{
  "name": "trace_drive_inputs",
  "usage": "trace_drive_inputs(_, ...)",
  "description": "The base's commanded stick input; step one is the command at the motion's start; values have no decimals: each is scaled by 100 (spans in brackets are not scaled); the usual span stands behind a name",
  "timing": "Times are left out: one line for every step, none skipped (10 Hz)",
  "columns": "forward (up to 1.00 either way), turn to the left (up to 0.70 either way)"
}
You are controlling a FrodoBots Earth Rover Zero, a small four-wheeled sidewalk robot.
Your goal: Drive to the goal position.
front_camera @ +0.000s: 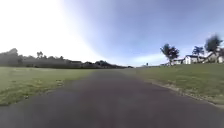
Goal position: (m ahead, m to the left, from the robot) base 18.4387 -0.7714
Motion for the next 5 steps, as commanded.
trace_drive_inputs(100, 0)
trace_drive_inputs(100, 0)
trace_drive_inputs(100, 0)
trace_drive_inputs(100, 0)
trace_drive_inputs(100, 0)
